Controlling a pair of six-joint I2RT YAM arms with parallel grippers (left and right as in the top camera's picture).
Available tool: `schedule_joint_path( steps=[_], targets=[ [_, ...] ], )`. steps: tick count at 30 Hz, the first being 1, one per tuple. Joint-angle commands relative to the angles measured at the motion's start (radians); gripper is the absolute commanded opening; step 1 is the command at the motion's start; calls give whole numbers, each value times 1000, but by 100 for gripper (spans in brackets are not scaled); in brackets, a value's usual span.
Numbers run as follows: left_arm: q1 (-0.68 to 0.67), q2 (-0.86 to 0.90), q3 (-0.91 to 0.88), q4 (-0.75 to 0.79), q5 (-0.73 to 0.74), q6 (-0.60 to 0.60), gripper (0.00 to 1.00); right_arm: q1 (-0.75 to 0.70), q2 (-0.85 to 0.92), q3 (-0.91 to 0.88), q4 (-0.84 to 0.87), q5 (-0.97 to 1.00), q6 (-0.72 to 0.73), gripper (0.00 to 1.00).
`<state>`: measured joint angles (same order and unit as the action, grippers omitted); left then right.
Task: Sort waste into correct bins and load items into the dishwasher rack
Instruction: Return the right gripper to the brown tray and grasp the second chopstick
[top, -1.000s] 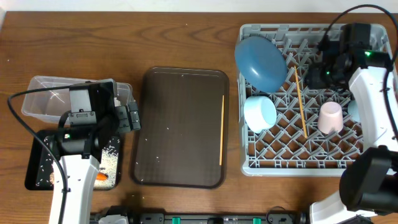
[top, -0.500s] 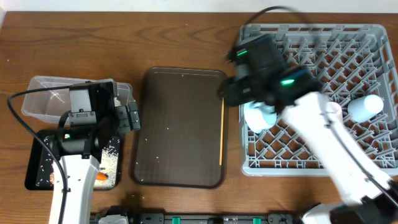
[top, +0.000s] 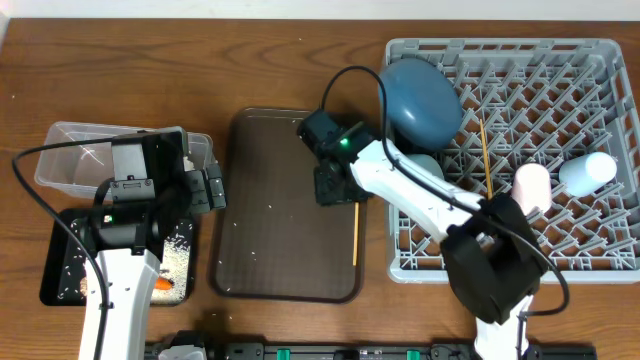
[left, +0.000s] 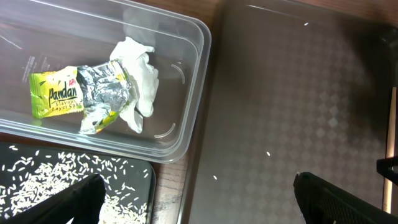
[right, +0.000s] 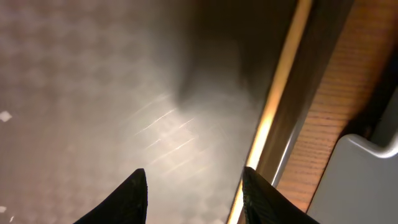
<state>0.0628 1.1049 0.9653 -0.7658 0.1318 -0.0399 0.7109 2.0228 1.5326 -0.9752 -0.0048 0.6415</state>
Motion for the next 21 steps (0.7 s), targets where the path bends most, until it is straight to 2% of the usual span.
schedule_joint_path(
  steps=[1,18,19,21],
  targets=[
    [0,-2,21,-3,3,13,98,-31,31,-2,-1,-8,46,42],
    [0,-2,21,-3,3,13,98,-45,101,-13,-40,-58,61,46],
    [0,-2,21,-3,3,13,98,-43,101,-16,-34,-64,61,44],
    [0,-2,21,-3,3,13,98,-42,101,-20,-8,-79,56,32]
  ],
)
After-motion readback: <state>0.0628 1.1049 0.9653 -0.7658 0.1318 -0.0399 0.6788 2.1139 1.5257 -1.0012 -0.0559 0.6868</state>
